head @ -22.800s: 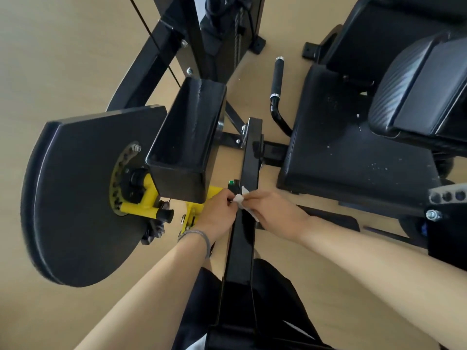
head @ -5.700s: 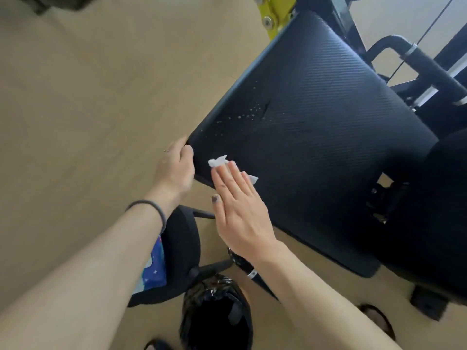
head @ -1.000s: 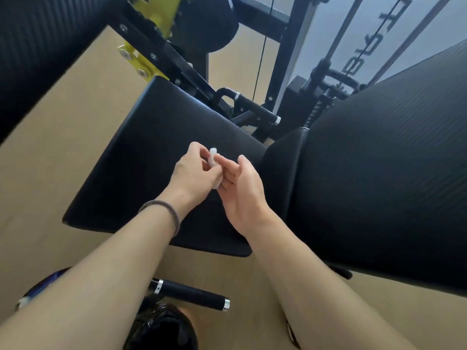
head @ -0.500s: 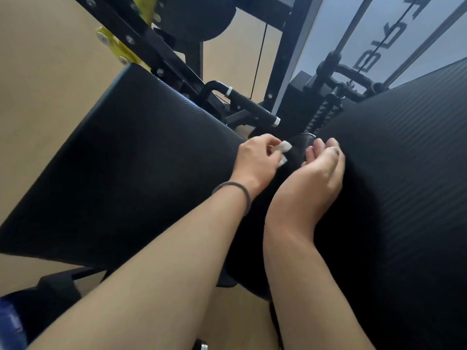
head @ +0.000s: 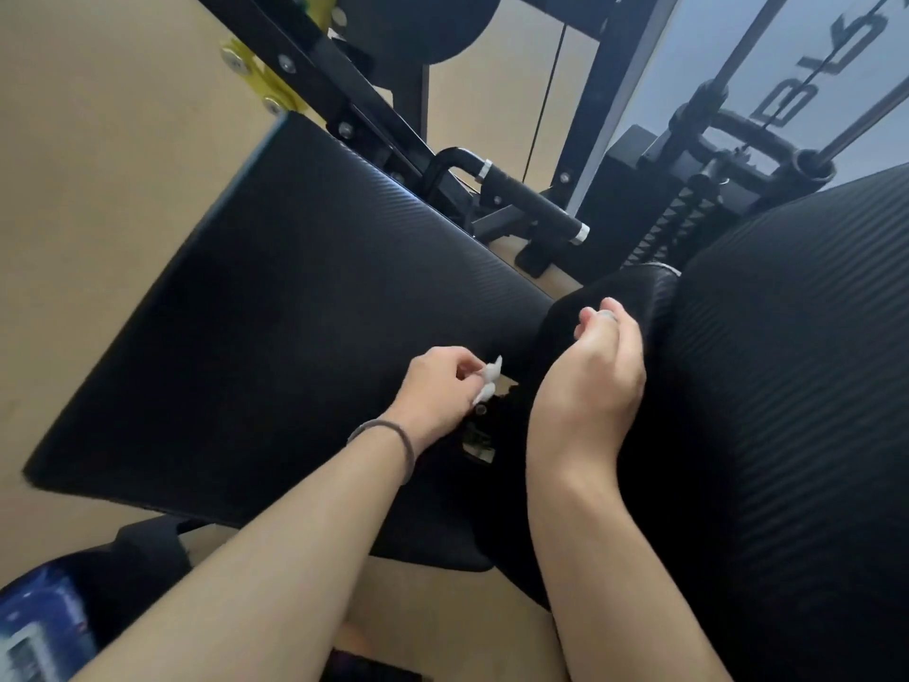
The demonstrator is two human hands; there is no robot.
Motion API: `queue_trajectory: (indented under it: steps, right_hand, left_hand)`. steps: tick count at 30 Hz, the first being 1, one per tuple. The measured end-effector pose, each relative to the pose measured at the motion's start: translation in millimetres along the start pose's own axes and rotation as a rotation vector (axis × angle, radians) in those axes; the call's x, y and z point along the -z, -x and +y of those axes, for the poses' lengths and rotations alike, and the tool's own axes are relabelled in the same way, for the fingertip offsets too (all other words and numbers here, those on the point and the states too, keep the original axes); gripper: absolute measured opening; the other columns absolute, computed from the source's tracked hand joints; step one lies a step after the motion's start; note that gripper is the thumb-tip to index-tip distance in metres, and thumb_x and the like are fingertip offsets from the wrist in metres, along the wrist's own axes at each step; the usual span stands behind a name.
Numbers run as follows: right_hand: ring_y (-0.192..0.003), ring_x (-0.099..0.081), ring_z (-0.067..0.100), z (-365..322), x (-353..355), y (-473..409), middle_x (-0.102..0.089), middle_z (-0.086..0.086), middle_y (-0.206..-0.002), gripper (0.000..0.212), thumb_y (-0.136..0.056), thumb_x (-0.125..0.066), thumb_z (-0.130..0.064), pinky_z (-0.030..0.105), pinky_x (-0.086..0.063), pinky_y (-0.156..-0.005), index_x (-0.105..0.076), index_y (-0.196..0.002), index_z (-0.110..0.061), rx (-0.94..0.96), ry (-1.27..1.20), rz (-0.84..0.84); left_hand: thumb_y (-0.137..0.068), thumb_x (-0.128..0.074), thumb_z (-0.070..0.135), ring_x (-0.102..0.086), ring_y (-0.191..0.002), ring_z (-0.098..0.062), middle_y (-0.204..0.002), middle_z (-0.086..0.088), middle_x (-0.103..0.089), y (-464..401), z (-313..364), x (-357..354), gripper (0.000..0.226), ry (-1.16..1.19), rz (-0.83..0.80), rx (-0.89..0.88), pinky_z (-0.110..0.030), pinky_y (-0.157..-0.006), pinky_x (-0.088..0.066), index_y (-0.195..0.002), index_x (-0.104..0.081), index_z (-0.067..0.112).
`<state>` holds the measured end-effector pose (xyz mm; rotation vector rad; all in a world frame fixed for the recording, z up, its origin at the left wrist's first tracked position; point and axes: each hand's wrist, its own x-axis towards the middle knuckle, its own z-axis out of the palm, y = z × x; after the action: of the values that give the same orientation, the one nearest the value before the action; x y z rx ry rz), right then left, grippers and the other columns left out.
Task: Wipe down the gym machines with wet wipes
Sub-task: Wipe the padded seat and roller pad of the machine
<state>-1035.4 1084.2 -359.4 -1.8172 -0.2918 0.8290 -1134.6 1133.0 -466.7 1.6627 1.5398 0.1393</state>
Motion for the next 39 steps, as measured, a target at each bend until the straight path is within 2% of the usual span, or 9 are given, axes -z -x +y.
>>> queue_trajectory:
  steps: [3,6,10,17,22,27,33,36,39]
  right_hand:
    - [-0.135,-0.044,0.008,-1,-15,12,-0.054,-0.009,-0.146,0.045,-0.106,-0.033,-0.028,0.020,-0.032,-0.104,-0.047,-0.149,-0.023,0.029,0.124,-0.071]
    - [-0.144,-0.036,0.011,15,-44,22,-0.044,-0.008,-0.155,0.049,-0.107,-0.030,-0.030,0.021,-0.024,-0.111,-0.038,-0.155,-0.023,0.088,0.301,-0.231]
    - [-0.151,-0.025,0.011,63,-81,21,-0.031,-0.004,-0.163,0.053,-0.106,-0.031,-0.026,0.029,-0.020,-0.118,-0.028,-0.159,-0.020,0.177,0.527,-0.482]
    - [-0.151,-0.026,0.011,121,-53,34,-0.032,-0.006,-0.163,0.053,-0.105,-0.032,-0.023,0.031,-0.021,-0.119,-0.029,-0.158,-0.024,0.100,0.604,-0.507]
    - [-0.147,-0.033,0.014,118,-40,66,-0.038,-0.004,-0.160,0.057,-0.101,-0.036,-0.012,0.029,-0.028,-0.115,-0.031,-0.157,-0.022,0.055,0.601,-0.509]
    - [-0.145,-0.037,0.017,97,-48,124,-0.039,-0.002,-0.159,0.060,-0.099,-0.039,-0.007,0.031,-0.033,-0.114,-0.032,-0.157,-0.020,0.105,0.645,-0.661]
    - [-0.127,-0.054,0.018,73,-75,220,-0.054,-0.002,-0.144,0.052,-0.100,-0.045,-0.014,0.029,-0.045,-0.100,-0.042,-0.151,-0.024,0.039,0.499,-0.854]
    - [-0.113,-0.064,0.024,61,-99,270,-0.065,0.004,-0.128,0.033,-0.100,-0.052,-0.026,0.046,-0.054,-0.101,-0.058,-0.132,-0.020,-0.306,0.309,-0.916]
    - [-0.114,-0.068,0.036,52,-111,322,-0.071,0.019,-0.121,0.027,-0.098,-0.057,-0.023,0.051,-0.055,-0.098,-0.066,-0.118,-0.009,-0.474,0.128,-1.051]
  left_hand:
    - [-0.096,-0.058,0.019,-0.064,-0.088,-0.018,-0.099,-0.002,-0.068,-13,-12,41,0.013,0.068,0.299,-0.015,-0.028,-0.073,-0.052,-0.099,-0.071,0.016]
    - [-0.100,-0.054,0.015,-0.058,-0.085,-0.026,-0.108,-0.008,-0.056,-20,-24,72,0.013,-0.238,0.452,-0.094,-0.035,-0.071,-0.045,-0.106,-0.063,0.008]
    - [-0.104,-0.044,0.006,-0.063,-0.093,-0.026,-0.119,-0.009,-0.050,-25,-50,65,0.015,-0.680,0.346,-0.160,-0.032,-0.065,-0.041,-0.116,-0.054,0.010]
    - [-0.100,-0.047,-0.001,-0.057,-0.083,-0.015,-0.118,-0.004,-0.050,25,-68,32,0.023,-0.760,0.220,-0.274,-0.025,-0.065,-0.042,-0.116,-0.053,0.015]
    - [-0.069,-0.082,-0.005,-0.061,-0.064,-0.018,-0.101,-0.008,-0.061,118,-108,32,0.040,-0.819,-0.072,-0.406,-0.027,-0.045,-0.048,-0.100,-0.067,0.014]
    - [-0.099,-0.048,0.001,-0.061,-0.118,-0.030,-0.149,-0.013,-0.040,179,-135,84,0.040,-1.025,-0.226,-0.201,-0.043,-0.091,-0.056,-0.138,-0.048,0.010]
    - [-0.100,-0.055,0.018,-0.059,-0.081,-0.020,-0.096,-0.002,-0.060,248,-156,175,0.012,-0.285,0.212,0.172,-0.027,-0.066,-0.045,-0.102,-0.062,0.009]
    - [-0.098,-0.065,0.033,-0.061,-0.055,-0.003,-0.076,0.003,-0.067,283,-161,212,0.024,0.298,0.242,0.294,-0.015,-0.049,-0.043,-0.092,-0.064,0.009]
    - [-0.097,-0.066,0.032,-0.063,-0.066,-0.009,-0.077,0.004,-0.068,320,-182,246,0.022,0.421,0.238,0.263,-0.019,-0.059,-0.050,-0.098,-0.066,0.010]
